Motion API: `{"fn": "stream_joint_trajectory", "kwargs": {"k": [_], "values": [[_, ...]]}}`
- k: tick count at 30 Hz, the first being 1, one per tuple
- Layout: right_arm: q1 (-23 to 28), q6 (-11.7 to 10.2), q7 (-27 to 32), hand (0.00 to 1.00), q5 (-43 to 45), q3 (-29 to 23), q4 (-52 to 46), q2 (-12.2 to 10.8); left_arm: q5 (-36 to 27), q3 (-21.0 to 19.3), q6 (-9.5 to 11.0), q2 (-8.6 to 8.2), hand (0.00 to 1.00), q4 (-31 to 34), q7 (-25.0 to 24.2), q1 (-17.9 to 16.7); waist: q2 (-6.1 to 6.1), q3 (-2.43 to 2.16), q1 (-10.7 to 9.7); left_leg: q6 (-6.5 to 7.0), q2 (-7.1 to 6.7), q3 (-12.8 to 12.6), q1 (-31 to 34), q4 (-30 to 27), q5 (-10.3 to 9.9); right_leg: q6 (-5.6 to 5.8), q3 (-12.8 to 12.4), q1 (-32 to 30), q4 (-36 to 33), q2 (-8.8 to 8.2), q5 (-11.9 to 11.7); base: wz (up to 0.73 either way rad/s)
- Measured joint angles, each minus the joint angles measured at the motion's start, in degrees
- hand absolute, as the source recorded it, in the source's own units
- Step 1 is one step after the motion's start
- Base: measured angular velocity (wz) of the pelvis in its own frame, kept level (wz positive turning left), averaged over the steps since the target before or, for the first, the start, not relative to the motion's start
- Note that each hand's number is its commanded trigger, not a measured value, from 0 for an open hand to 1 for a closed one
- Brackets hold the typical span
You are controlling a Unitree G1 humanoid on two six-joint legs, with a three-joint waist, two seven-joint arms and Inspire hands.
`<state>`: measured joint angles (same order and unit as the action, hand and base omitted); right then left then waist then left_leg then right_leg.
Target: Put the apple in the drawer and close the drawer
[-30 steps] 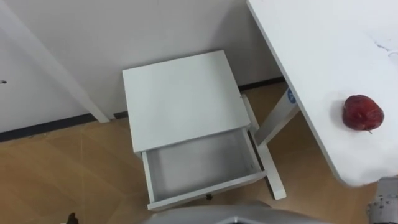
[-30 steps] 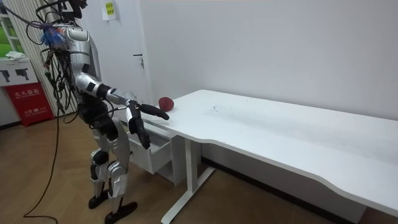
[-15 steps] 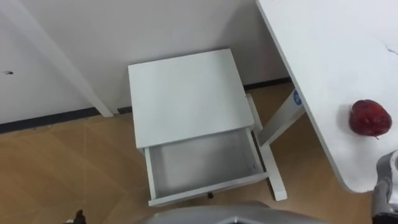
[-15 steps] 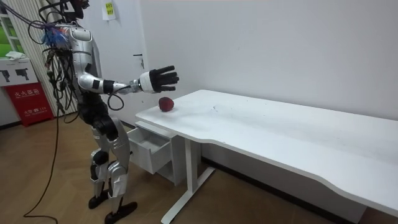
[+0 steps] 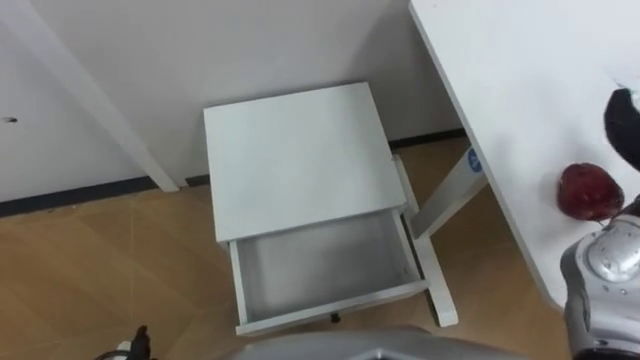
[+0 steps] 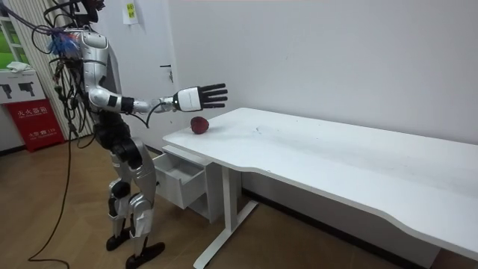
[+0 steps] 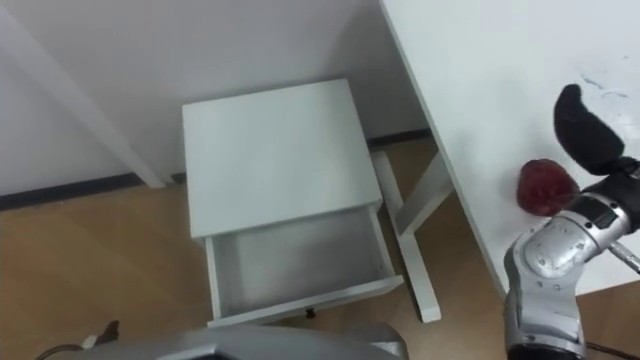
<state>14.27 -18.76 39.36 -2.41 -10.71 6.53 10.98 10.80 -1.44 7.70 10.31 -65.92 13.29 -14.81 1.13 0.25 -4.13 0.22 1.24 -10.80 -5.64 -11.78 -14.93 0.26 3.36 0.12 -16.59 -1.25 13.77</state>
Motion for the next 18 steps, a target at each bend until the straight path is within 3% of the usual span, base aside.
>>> {"fn": "stream_joint_trajectory", "kwargs": {"k": [9, 18], "values": [[0.48, 0.13, -8.44, 0.0, 2.85, 1.09, 5.24, -0.06, 0.02, 0.51, -0.02, 0.43, 0.0, -0.57, 0.01, -0.09, -0.08, -0.04, -0.07, 0.0, 0.15, -0.07, 0.17, -0.03, 0.0, -0.07, -0.05, 0.16, 0.86, 0.21, -0.36, 0.0], [2.66, -0.01, -10.46, 0.0, 7.42, 0.43, 5.32, -0.14, 0.03, 0.43, 0.1, 0.54, 0.0, -0.57, 0.02, 0.66, -0.74, -0.23, -0.47, 0.0, 0.19, -0.34, 0.01, 0.09, 0.0, -0.08, -0.48, 0.19, 0.98, 0.32, -0.47, -0.01]]}}
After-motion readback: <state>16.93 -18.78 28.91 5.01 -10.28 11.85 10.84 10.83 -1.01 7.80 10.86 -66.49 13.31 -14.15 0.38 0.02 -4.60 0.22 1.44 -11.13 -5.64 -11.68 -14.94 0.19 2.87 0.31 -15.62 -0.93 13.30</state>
